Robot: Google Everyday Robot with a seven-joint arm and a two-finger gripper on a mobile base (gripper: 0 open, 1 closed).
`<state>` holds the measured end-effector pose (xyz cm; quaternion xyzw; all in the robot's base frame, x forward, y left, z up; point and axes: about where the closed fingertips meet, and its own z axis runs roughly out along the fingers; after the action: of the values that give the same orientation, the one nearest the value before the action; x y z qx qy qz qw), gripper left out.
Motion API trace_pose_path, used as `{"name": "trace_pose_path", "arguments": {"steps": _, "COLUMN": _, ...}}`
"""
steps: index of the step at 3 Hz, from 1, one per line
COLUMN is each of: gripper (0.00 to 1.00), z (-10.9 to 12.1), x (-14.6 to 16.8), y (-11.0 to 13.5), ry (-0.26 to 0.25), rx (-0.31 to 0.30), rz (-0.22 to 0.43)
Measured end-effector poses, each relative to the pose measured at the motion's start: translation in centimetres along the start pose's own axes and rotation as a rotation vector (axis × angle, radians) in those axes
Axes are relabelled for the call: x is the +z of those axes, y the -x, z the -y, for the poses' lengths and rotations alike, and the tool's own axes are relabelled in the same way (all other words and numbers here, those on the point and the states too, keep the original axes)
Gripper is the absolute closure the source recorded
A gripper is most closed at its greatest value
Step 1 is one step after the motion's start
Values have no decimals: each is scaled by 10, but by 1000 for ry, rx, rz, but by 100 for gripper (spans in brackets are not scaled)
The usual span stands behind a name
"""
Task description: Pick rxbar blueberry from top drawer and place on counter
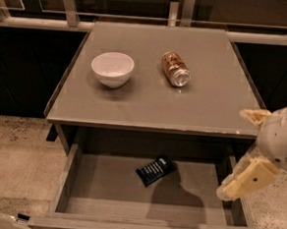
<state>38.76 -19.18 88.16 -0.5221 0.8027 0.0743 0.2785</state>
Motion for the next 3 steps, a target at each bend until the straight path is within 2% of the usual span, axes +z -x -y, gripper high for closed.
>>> {"name": "trace_pose_path", "arguments": {"steps": 1, "gripper": 0, "z": -17, "x": 28, "y": -12, "ry": 20, "rx": 67, "rz": 40}}
{"name": "trace_pose_path", "arguments": {"steps": 2, "gripper": 0, "z": -18, "x": 31, "y": -13, "ry": 22, "rx": 73, "rz": 41}}
{"name": "trace_pose_path", "arguments": {"steps": 3, "gripper": 0, "z": -27, "x": 39, "y": -20, "ry": 6, "rx": 87, "rz": 69}}
